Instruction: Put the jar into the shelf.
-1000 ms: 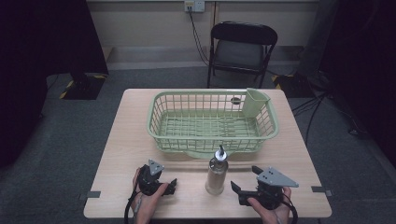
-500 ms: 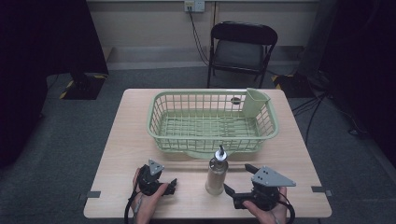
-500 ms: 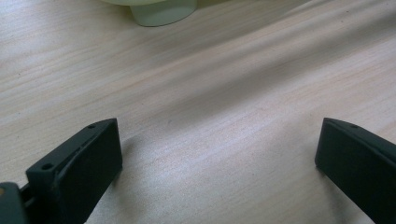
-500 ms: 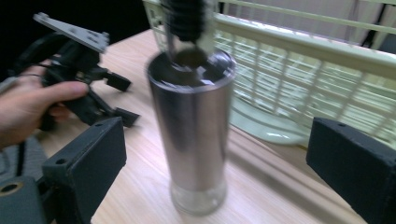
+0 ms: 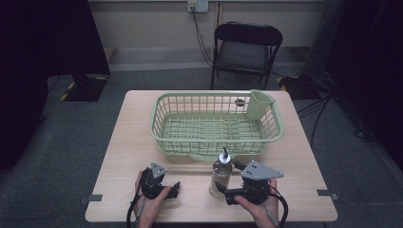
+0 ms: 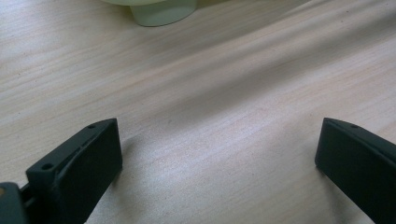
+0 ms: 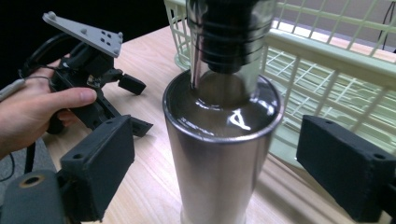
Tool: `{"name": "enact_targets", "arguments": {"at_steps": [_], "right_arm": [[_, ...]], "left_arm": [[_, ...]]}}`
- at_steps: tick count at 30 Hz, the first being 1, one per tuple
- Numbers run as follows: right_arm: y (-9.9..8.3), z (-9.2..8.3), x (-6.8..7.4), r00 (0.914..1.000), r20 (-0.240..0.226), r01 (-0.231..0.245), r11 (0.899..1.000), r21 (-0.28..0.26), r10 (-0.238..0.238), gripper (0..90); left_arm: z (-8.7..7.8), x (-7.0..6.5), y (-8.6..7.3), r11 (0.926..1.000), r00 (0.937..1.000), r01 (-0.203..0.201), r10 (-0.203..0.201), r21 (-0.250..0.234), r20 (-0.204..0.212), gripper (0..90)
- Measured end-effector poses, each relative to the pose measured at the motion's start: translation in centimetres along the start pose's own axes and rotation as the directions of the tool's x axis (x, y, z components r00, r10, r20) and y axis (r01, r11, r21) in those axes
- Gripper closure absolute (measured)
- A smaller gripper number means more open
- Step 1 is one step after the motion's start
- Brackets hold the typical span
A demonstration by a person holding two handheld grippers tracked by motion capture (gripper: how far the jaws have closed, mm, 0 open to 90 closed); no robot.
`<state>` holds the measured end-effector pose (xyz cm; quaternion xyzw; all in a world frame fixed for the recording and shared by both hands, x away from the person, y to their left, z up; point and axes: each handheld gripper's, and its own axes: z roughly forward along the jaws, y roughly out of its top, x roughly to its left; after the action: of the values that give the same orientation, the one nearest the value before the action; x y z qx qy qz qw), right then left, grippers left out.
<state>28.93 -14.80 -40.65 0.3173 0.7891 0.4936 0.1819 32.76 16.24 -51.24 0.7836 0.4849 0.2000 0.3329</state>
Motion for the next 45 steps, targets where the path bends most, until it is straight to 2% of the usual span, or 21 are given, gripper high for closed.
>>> {"name": "enact_targets", "arguments": {"at_steps": [3,12,15,19,21,39,45], "right_arm": [[-0.2,1.0,-0.3,0.9999,-0.012,0.004,1.000,0.004,-0.004,17.1],[-0.6,2.0,-0.7,0.9986,-0.052,0.010,1.000,0.011,-0.010,26.4],[-0.7,2.3,-0.6,0.9989,-0.042,0.020,1.000,0.016,-0.019,29.1],[-1.0,2.5,-0.9,0.9984,-0.053,0.019,0.999,0.028,-0.018,29.6],[-1.4,2.7,-1.0,0.9985,-0.052,0.019,1.000,0.022,-0.017,33.2],[-1.4,2.6,-0.7,0.9979,-0.040,0.052,0.999,-0.004,-0.052,35.2],[-1.0,2.0,-0.6,0.9976,-0.047,0.050,0.998,-0.039,-0.052,35.2]], "left_arm": [[0.0,0.0,0.0,1.0000,1.0000,0.000,0.000,0.000,0.000,0.3],[0.0,0.0,0.0,1.0000,1.0000,-0.003,0.003,0.001,0.000,0.3],[0.0,0.0,0.0,1.0000,1.0000,-0.003,0.003,0.001,0.000,0.3],[0.0,0.0,0.0,1.0000,1.0000,-0.002,0.002,0.001,0.000,0.3],[0.0,0.0,0.0,1.0000,1.0000,-0.003,0.003,0.001,0.000,0.3],[0.0,0.0,0.0,1.0000,1.0000,0.000,0.000,0.000,0.000,0.3],[0.0,0.0,0.0,1.0000,1.0000,-0.001,0.001,0.000,0.000,0.3]]}}
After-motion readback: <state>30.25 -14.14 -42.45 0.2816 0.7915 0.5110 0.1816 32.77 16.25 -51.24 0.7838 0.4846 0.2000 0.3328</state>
